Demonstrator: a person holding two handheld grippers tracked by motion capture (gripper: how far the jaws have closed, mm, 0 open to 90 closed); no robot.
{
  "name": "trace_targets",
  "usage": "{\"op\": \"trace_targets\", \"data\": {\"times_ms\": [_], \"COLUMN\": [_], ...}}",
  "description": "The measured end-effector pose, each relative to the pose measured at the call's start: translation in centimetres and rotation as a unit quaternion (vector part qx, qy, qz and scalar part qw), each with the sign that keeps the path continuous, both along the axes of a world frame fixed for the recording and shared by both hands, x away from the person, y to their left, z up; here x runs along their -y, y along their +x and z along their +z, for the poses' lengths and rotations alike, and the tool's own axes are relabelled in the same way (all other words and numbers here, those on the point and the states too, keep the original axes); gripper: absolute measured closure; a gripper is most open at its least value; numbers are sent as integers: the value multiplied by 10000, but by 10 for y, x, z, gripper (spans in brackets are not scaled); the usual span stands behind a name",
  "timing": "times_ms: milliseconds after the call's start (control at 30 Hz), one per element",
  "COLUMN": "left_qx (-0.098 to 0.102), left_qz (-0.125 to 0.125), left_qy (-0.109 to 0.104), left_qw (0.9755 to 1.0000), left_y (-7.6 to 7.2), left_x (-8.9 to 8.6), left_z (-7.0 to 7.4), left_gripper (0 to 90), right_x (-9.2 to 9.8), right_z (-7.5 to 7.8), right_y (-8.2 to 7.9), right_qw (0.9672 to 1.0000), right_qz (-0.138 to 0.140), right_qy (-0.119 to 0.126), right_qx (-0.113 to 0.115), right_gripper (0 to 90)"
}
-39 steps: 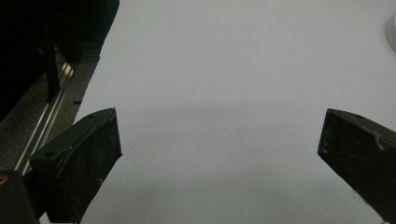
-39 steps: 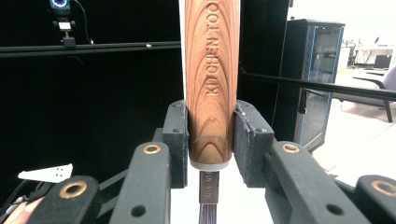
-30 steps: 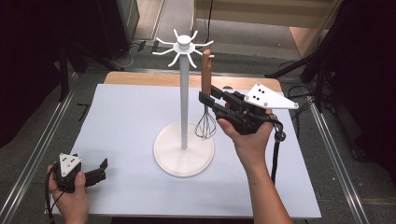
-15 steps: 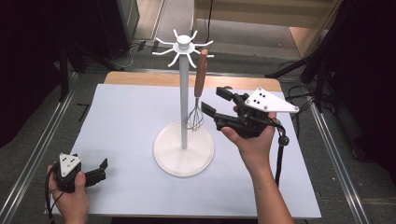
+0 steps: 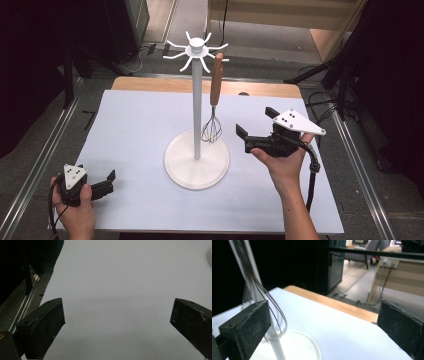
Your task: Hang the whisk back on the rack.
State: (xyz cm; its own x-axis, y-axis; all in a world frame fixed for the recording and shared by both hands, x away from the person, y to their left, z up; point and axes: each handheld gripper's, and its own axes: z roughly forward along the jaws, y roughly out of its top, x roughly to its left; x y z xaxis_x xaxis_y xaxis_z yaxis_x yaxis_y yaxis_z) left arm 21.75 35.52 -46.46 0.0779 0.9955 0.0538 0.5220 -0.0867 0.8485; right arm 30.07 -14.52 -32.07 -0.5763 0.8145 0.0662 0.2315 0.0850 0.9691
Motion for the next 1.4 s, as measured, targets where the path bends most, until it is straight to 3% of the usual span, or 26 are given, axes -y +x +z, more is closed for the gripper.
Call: {"op": "trace_targets", "data": {"times_ms": [200,300,633,1400], "left_qx": [3,-8,-14,-13], "left_qz": [-1,0,-5,-5], "left_qy": [10,1,18,37], "left_qw": [10000,10000,10000,10000], "left_y": [0,0,0,0], "left_x": [0,0,0,1], "left_z": [0,0,0,0], "left_gripper": [3,3,3,3], "right_x": [18,25,50,76], "right_z": [-24,-34,-65,-121], "right_y": [-1,-4,-10,-22], "right_qw": [9996,9990,9973,9916], "right_qz": [-194,-358,-558,-867], "right_qy": [-42,-122,-126,-252], "right_qx": [-217,-217,-465,-927], "right_gripper": [0,0,0,0]}}
